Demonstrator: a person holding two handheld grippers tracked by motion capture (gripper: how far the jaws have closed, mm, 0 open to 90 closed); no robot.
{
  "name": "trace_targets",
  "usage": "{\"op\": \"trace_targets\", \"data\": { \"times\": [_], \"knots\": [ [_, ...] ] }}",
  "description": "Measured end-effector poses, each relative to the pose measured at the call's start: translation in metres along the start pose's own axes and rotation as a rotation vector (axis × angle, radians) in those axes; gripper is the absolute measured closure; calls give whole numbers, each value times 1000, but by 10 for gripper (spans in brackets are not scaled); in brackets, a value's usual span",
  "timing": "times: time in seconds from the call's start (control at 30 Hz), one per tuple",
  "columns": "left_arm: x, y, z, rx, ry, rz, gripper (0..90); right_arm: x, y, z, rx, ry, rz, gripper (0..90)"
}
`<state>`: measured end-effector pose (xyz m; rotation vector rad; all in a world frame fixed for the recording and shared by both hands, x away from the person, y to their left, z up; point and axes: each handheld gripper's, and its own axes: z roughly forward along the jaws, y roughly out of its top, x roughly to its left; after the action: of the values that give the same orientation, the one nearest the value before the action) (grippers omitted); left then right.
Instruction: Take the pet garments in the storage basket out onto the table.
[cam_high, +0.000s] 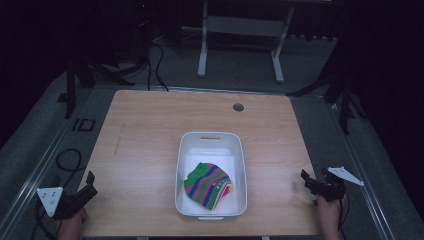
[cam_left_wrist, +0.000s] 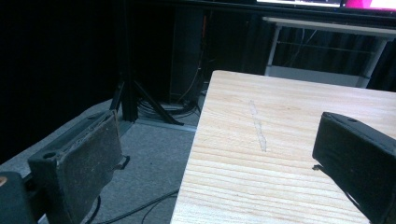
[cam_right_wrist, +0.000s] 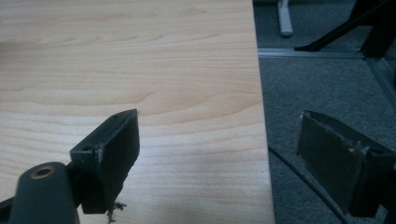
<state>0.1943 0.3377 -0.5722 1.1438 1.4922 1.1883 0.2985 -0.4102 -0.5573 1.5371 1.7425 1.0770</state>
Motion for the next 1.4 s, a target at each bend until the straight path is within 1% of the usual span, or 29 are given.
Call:
{"op": "trace_targets", "data": {
  "times": [0.07,0.1,0.13,0.17,0.27,0.3,0.33,0.37,0.4,0.43,0.5,0.53,0.57,0.63,0.67,0.7,0.77,0.8,0.83,0.9,0.93,0.97,1.0,1.07,1.13,1.27,1.33,1.4],
  "knots": [
    [0,0,0,2,1,1,18,-2,1,2,18,23,-3,126],
    [0,0,0,2,2,1,18,-2,1,2,18,23,-3,126],
    [0,0,0,3,1,2,18,-2,1,2,30,37,-4,125],
    [0,0,0,3,1,2,18,-4,1,2,42,64,0,122],
    [0,0,0,1,2,-5,18,-7,1,3,71,113,6,122],
    [0,0,0,1,1,-5,18,-9,1,4,87,126,2,123],
    [0,0,0,1,1,-5,18,-9,1,4,87,126,2,123],
    [0,0,0,1,2,-5,18,-11,2,5,127,161,-9,125],
    [1,0,0,2,1,-6,18,-12,3,5,141,177,-14,126],
    [1,0,0,2,1,-6,18,-12,3,4,155,194,-28,128],
    [1,0,0,2,1,-6,18,-13,3,1,158,229,-65,131],
    [1,0,0,2,1,-6,18,-14,3,-1,164,244,-76,131],
    [1,0,0,2,1,-6,18,-16,2,-3,167,299,-105,131],
    [0,0,0,2,0,-5,18,-18,1,-5,185,346,-123,131],
    [0,0,0,2,0,-5,18,-19,0,-6,195,375,-143,131],
    [0,0,0,2,0,-5,18,-21,-2,-7,200,415,-169,131],
    [0,0,0,1,2,-6,18,-21,-3,-9,217,465,-195,131],
    [0,0,0,1,2,-6,18,-19,-4,-11,217,497,-235,131],
    [0,0,0,3,2,-5,18,-16,-5,-12,222,513,-272,131],
    [0,0,0,4,3,-3,18,-11,-5,-13,242,545,-318,131],
    [0,0,0,4,3,-3,18,-11,-5,-13,242,545,-318,131],
    [0,0,0,3,2,-5,18,-8,-5,-14,249,564,-334,131],
    [0,0,0,2,2,-6,18,-1,-5,-13,271,587,-362,131],
    [1,0,0,2,1,-6,18,6,-5,-12,304,605,-377,131],
    [1,0,0,3,1,-6,18,13,-4,-12,324,624,-395,131],
    [1,0,0,5,-2,-6,18,31,-4,-9,343,643,-477,130],
    [1,0,0,5,-3,-6,18,40,-4,-7,355,661,-515,131],
    [1,0,0,5,-3,-6,18,48,-2,-5,369,691,-537,131]
  ]
}}
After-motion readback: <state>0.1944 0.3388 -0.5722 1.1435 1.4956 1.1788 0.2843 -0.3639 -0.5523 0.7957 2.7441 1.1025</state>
